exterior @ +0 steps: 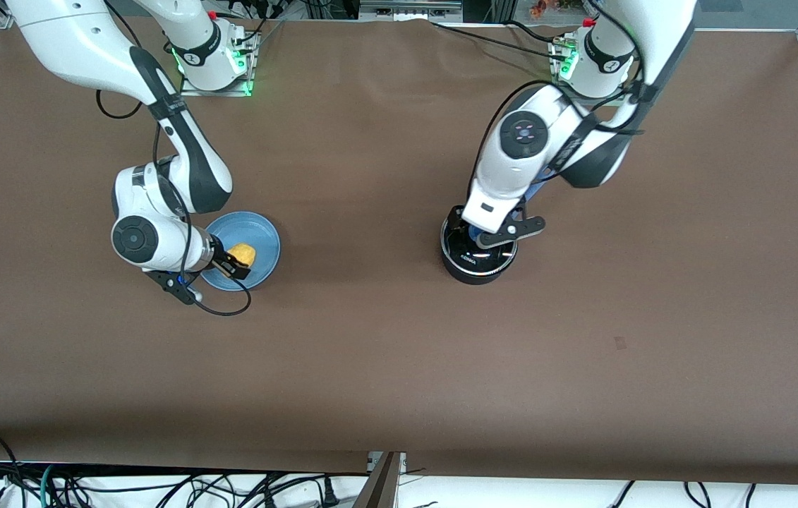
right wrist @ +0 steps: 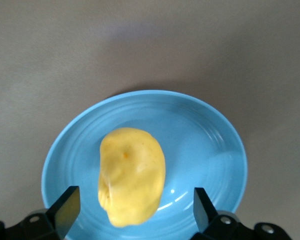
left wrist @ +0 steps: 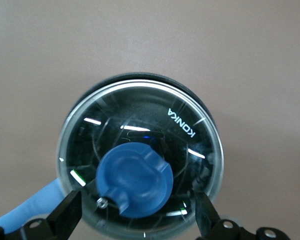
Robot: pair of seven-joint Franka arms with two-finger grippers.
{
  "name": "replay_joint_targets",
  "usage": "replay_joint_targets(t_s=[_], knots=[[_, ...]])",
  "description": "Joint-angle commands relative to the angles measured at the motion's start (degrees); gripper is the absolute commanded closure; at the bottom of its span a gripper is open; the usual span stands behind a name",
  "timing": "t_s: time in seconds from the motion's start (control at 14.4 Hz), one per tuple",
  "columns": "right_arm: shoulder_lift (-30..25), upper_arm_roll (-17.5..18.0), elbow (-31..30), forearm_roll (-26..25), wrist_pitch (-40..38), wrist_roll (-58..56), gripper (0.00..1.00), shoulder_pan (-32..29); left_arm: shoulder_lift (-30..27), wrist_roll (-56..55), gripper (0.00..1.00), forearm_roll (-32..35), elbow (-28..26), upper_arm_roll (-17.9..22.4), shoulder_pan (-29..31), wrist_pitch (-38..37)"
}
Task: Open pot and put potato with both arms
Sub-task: 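Reach the right gripper to the potato while the left gripper reaches the lid, then grasp the potato with the right gripper while the left gripper grasps the knob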
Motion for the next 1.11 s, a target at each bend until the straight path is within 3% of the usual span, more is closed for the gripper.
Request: replay_joint_targets(t_s=[0.0, 0.14, 0.21, 0.28, 0.35, 0.42, 0.63, 0.77, 1.04], knots=[[-0.48, 0.17, -3.16, 0.47, 4.03, 1.30, 0.00, 0.18, 2.47, -2.99, 0.00, 5.49, 1.60, 0.22, -1.20, 0.10], [-0.30, 0.26, -4.65, 0.56, 6.31, 1.39, 0.01, 0.18, 3.17, -2.99, 0.00, 5.67, 2.21, 0.31, -1.11, 0.10], [-0.39, 0.26, -4.75, 0.56, 6.50, 1.39, 0.10, 0.18, 3.18, -2.99, 0.00, 5.67, 2.30, 0.31, -1.02, 0.10], [-0.48, 0.26, -4.66, 0.56, 6.24, 1.57, 0.44, 0.18, 3.18, -2.73, 0.00, 5.67, 2.30, 0.31, -0.85, 0.10], [-0.48, 0.35, -4.57, 0.47, 6.32, 2.70, 0.62, 0.18, 3.18, -2.20, 0.00, 5.67, 2.30, 0.40, -0.50, 0.01], [-0.48, 0.78, -4.57, 0.47, 6.41, 2.97, 0.73, 0.18, 3.09, -2.11, 0.00, 5.67, 2.39, 0.49, -0.32, 0.01], [-0.48, 0.96, -4.13, 0.30, 6.24, 2.80, 0.81, 0.18, 3.26, -2.11, 0.04, 5.67, 2.39, 0.57, -0.41, 0.01], [-0.65, 1.05, -3.69, 0.21, 5.97, 2.19, 0.81, 0.18, 3.27, -1.85, 0.34, 5.67, 2.39, 0.57, -0.32, 0.01], [-1.35, 2.19, -2.38, -0.32, 5.88, 1.57, 0.81, 0.01, 3.18, 0.95, 0.77, 5.67, 2.30, 0.58, 0.73, -0.17]])
